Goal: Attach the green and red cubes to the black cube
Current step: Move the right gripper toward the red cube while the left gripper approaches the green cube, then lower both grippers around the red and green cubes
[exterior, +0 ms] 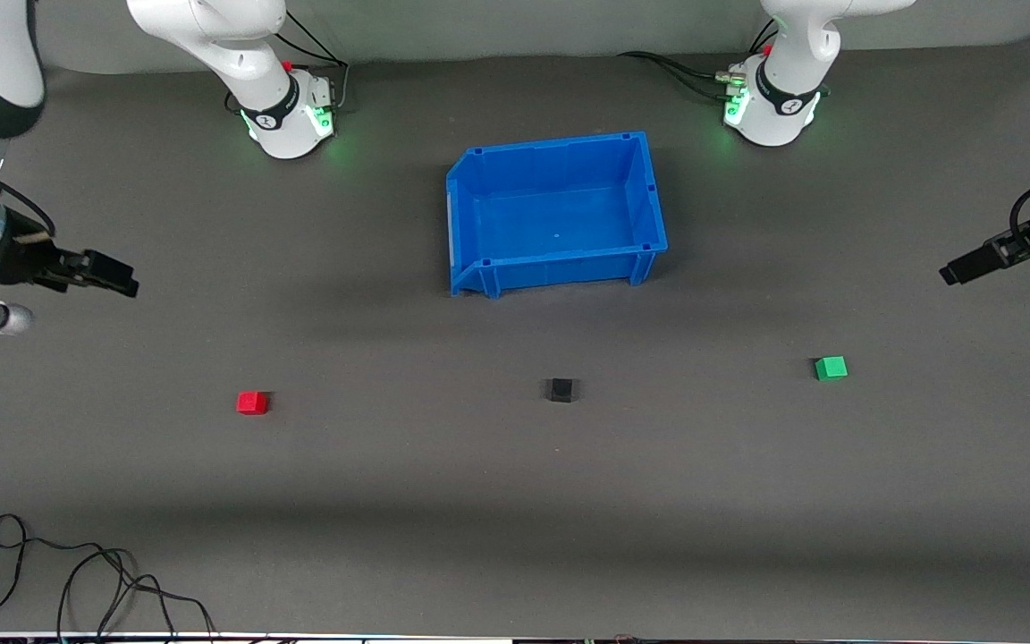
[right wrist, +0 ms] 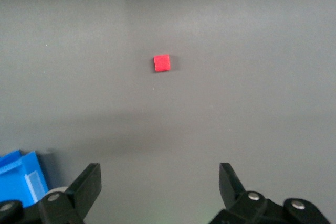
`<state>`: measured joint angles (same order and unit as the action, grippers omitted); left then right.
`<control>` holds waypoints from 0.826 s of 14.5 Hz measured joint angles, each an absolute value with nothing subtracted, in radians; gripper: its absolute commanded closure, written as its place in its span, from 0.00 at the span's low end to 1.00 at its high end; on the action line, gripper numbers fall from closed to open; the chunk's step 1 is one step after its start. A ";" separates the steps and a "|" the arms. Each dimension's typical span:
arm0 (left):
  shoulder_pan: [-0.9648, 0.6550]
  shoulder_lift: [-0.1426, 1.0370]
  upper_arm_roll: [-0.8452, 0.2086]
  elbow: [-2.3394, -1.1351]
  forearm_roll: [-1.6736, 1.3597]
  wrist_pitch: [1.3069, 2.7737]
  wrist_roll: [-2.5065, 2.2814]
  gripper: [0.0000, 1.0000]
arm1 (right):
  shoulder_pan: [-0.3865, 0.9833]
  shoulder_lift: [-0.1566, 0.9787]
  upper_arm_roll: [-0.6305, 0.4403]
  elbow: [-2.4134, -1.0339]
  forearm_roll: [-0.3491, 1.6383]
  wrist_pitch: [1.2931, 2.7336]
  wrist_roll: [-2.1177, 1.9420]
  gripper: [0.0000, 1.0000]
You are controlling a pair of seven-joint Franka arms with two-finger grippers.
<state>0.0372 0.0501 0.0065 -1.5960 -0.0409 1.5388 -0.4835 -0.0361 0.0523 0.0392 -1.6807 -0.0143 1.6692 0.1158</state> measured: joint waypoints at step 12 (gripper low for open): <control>0.268 0.153 0.016 -1.828 -0.404 1.756 -0.991 0.00 | -0.038 0.187 0.039 -2.127 -0.014 2.337 0.116 0.00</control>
<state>0.2679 0.1528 0.0163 -1.8284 -0.4042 1.7556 -0.9905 -0.0376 0.1868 0.0386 -2.1265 -0.0144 2.3366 0.1157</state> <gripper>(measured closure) 0.000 0.004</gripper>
